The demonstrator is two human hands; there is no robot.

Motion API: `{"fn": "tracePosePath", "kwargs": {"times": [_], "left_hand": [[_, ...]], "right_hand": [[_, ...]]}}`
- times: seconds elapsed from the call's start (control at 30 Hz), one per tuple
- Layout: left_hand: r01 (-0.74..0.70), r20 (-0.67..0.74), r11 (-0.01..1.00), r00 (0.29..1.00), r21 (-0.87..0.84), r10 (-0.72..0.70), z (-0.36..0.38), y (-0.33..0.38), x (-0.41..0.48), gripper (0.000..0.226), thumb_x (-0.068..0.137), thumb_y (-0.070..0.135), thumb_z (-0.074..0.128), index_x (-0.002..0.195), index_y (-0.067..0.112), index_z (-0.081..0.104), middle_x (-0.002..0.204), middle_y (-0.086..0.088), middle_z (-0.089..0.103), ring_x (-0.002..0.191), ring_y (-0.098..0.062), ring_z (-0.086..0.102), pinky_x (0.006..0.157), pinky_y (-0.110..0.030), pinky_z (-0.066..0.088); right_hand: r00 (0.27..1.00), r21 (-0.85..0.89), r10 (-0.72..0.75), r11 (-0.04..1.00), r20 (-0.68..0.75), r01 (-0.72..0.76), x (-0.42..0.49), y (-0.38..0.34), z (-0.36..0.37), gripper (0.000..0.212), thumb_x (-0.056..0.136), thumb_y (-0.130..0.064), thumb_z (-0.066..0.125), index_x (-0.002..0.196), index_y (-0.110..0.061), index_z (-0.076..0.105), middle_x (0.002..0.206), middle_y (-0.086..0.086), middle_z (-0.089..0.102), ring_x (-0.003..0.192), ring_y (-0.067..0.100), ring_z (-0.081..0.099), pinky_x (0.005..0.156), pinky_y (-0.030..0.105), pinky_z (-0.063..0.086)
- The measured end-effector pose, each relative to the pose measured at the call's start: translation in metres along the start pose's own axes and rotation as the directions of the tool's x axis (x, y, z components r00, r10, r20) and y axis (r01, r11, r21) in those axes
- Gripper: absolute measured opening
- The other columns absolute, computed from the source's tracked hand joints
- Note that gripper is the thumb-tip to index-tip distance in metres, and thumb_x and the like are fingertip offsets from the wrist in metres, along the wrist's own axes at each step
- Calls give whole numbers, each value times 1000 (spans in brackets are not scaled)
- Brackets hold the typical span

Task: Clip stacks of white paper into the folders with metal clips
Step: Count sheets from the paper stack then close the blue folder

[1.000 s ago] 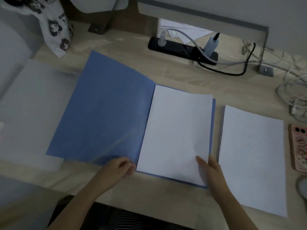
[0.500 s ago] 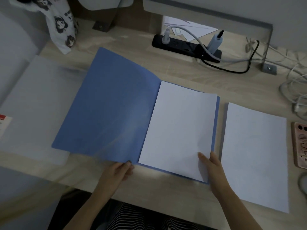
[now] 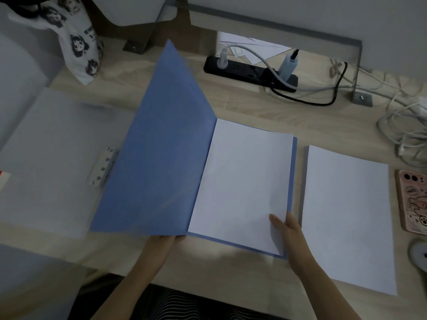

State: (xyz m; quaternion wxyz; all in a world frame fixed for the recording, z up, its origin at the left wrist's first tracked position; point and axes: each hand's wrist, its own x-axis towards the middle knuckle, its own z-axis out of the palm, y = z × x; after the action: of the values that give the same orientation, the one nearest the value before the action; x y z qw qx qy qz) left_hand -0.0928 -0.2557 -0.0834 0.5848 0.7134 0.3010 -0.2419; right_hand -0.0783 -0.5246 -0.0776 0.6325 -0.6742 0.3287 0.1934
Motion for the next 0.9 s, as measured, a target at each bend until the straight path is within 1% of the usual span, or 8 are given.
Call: {"fn": "tracePosePath", "kwargs": {"times": [0.17, 0.27, 0.4, 0.47, 0.53, 0.73, 0.8, 0.9], "left_hand": [[79, 38, 997, 996, -13, -78, 13, 1, 16, 15, 78, 12, 73, 79, 12, 58, 81, 1, 53, 90, -19, 56, 62, -17, 37], [45, 106, 999, 993, -17, -43, 21, 17, 21, 13, 91, 23, 56, 82, 15, 61, 82, 5, 61, 75, 1, 65, 59, -10, 43], [14, 193, 999, 981, 32, -19, 26, 33, 20, 17, 90, 32, 56, 91, 18, 66, 98, 5, 69, 94, -11, 64, 79, -23, 48], [7, 205, 999, 979, 32, -14, 29, 32, 23, 21, 89, 30, 58, 104, 16, 64, 106, 3, 68, 97, -11, 64, 81, -22, 50], [8, 205, 1000, 979, 10, -10, 31, 32, 26, 28, 89, 23, 60, 114, 10, 60, 113, -4, 67, 98, -14, 64, 83, -24, 52], [-26, 235, 1000, 972, 9, 23, 34, 34, 29, 34, 90, 18, 58, 122, 8, 57, 115, -5, 66, 103, -18, 64, 88, -28, 51], [-29, 250, 1000, 968, -4, 29, 33, 32, 30, 29, 90, 19, 57, 119, 14, 58, 110, 2, 67, 98, -11, 65, 77, -18, 52], [4, 268, 999, 963, -43, 7, 34, 33, 31, 17, 90, 22, 56, 107, 25, 59, 104, 11, 66, 93, -2, 62, 71, -15, 49]], "right_hand": [[978, 27, 142, 989, 154, -148, -1, -13, -14, 41, 92, -54, 28, 110, -28, 54, 103, -1, 67, 95, 16, 65, 84, 28, 49], [958, 43, 159, 984, 239, -174, 4, -14, -23, 52, 89, -61, 19, 109, -33, 58, 103, -5, 73, 99, 14, 68, 86, 27, 54], [936, 139, 132, 973, 327, -186, 6, -17, -32, 48, 96, -48, 23, 113, -23, 60, 107, -1, 72, 98, 16, 68, 84, 30, 56], [940, 108, 88, 986, 330, -130, 5, -17, -32, 39, 101, -25, 30, 88, -16, 66, 81, 6, 72, 66, 13, 70, 58, 24, 56], [957, 63, 92, 992, 274, -113, 5, -17, -33, 35, 97, -18, 41, 71, -13, 64, 72, 11, 65, 51, 12, 63, 48, 24, 50], [938, 366, 77, 907, 337, -206, 9, -17, -35, 57, 94, -53, 22, 124, -19, 56, 118, 11, 66, 106, 33, 64, 78, 42, 55], [948, 407, 104, 885, 301, -226, 9, -16, -32, 60, 93, -54, 23, 128, -16, 53, 122, 12, 64, 108, 33, 63, 78, 42, 55], [960, 318, 218, 910, 177, -265, 8, -16, -29, 35, 92, -42, 45, 107, -14, 61, 101, 7, 71, 90, 26, 69, 64, 33, 56]]}}
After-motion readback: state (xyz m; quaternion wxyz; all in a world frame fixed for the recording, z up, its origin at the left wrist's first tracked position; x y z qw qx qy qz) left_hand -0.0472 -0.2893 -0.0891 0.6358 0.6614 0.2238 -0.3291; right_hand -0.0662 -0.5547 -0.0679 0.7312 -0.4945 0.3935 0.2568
